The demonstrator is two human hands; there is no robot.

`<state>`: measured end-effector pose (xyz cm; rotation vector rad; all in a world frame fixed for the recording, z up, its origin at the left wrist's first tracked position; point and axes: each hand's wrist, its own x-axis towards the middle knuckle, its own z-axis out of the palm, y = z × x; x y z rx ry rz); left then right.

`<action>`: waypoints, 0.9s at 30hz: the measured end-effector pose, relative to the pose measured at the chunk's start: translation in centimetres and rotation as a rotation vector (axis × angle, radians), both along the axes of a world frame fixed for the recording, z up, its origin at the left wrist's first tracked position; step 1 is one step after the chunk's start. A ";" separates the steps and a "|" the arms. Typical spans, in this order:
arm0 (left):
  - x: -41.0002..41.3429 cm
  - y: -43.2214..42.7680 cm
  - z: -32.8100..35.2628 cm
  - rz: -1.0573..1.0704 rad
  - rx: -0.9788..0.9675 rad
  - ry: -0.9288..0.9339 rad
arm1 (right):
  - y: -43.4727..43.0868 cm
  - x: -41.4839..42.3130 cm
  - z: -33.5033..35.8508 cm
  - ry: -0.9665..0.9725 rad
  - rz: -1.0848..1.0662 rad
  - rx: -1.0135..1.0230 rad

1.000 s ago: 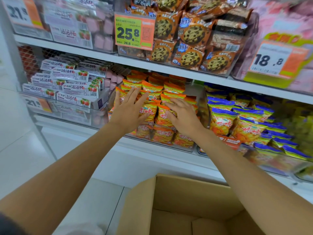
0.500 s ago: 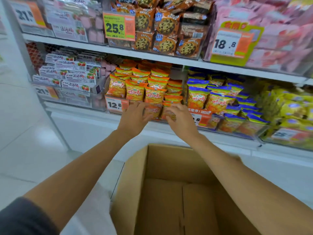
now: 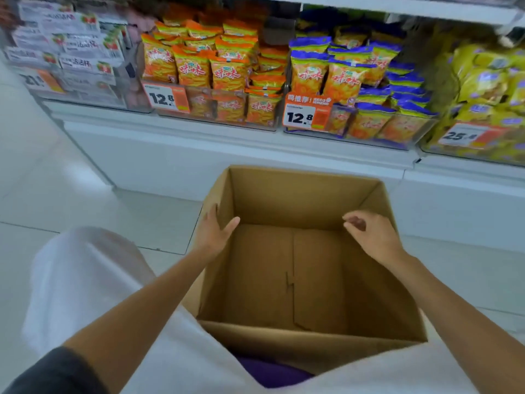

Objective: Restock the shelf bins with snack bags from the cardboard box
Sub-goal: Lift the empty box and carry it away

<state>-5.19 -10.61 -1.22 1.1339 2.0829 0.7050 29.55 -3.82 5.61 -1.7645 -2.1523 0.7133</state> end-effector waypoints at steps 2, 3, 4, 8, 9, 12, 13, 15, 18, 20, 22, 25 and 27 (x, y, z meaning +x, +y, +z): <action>0.2 0.1 -1.4 0.024 0.038 0.035 | 0.0 1.3 -1.8 -0.014 -0.033 -0.035; 0.3 0.3 -1.8 0.032 0.048 0.059 | -0.1 1.7 -2.6 -0.018 -0.051 -0.070; 0.3 0.6 -2.1 0.036 0.047 0.073 | -0.1 1.9 -3.2 -0.028 -0.061 -0.110; 0.2 0.6 -1.0 0.023 -0.016 0.020 | -1.0 1.6 -4.2 -0.083 -0.083 -0.223; 0.2 0.3 -0.4 0.024 -0.039 0.009 | -1.5 1.6 -4.0 -0.096 -0.095 -0.230; 0.8 -1.3 1.7 0.038 -0.146 -0.026 | -3.7 2.5 -2.5 -0.165 -0.175 -0.214; 1.1 -1.9 2.4 0.050 -0.183 -0.034 | -4.5 2.8 -1.7 -0.188 -0.204 -0.198; 2.0 -3.0 3.7 0.079 -0.262 -0.030 | -5.8 3.9 -0.3 -0.220 -0.251 -0.181; 3.0 -4.7 4.5 0.129 -0.381 0.004 | -7.4 6.2 1.0 -0.222 -0.316 -0.252; 3.2 -5.6 4.3 0.116 -0.404 0.009 | -8.2 7.6 0.9 -0.192 -0.345 -0.342; 3.2 -6.1 3.8 0.111 -0.387 0.011 | -8.4 8.5 -0.2 -0.177 -0.363 -0.400; 3.5 -6.3 2.9 0.129 -0.350 0.023 | -8.5 9.1 -2.3 -0.167 -0.379 -0.418; 3.6 -6.3 2.6 0.138 -0.333 0.024 | -9.0 8.7 -3.4 -0.096 -0.427 -0.397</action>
